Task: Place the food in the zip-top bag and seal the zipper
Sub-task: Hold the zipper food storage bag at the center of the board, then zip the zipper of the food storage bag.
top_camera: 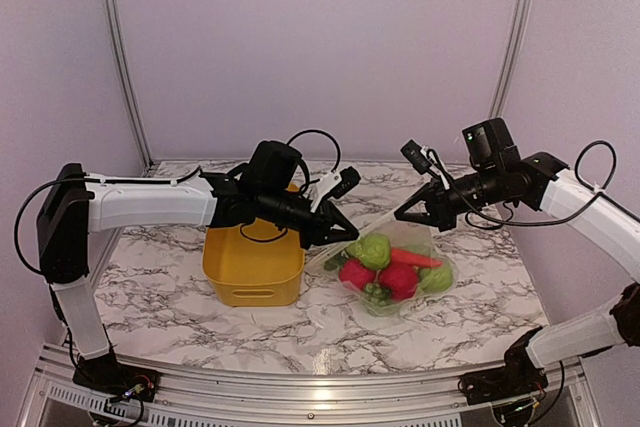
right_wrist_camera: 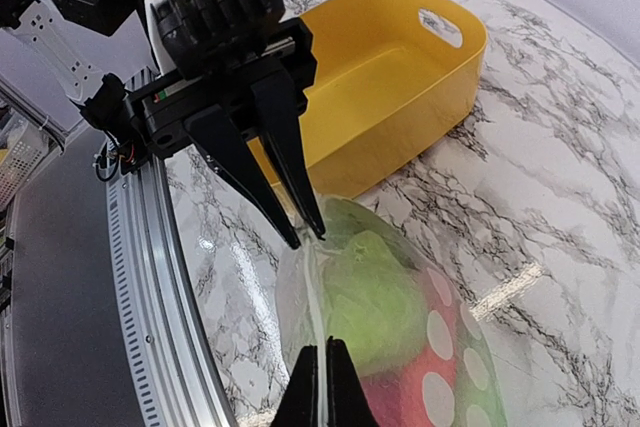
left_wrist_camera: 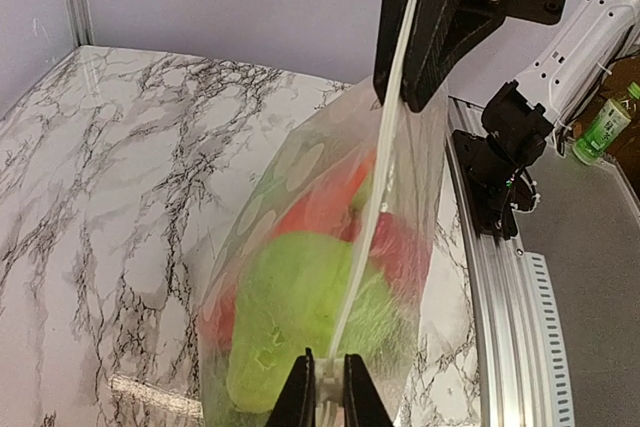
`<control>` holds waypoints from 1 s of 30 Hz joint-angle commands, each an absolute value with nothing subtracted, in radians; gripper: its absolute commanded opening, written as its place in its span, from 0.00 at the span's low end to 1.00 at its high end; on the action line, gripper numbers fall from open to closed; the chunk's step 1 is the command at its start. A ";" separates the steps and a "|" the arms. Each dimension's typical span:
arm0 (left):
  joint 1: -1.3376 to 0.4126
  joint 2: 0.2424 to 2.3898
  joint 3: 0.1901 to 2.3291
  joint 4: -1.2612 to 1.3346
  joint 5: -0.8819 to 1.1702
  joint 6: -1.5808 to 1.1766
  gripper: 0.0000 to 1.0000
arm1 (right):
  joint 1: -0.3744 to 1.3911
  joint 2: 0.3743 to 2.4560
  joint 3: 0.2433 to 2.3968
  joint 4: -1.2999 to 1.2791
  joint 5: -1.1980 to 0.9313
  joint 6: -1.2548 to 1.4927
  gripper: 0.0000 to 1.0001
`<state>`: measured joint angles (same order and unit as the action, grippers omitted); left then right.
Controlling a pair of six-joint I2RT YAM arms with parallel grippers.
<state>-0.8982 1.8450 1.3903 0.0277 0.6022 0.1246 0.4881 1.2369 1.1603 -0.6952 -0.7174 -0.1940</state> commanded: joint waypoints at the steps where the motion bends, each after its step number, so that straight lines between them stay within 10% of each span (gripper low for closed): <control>1: -0.883 1.836 1.363 -0.044 0.601 0.145 0.05 | 0.490 1.229 1.210 -0.669 -0.703 -0.193 0.00; 30: -0.835 1.737 1.166 -0.072 0.593 0.168 0.05 | 0.469 1.269 1.229 -0.657 -0.676 -0.199 0.00</control>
<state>-0.8562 1.7561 1.2064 0.0242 0.6025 0.1505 0.4820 1.2621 1.1645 -0.6903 -0.6895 -0.1944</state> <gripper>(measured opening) 0.075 0.005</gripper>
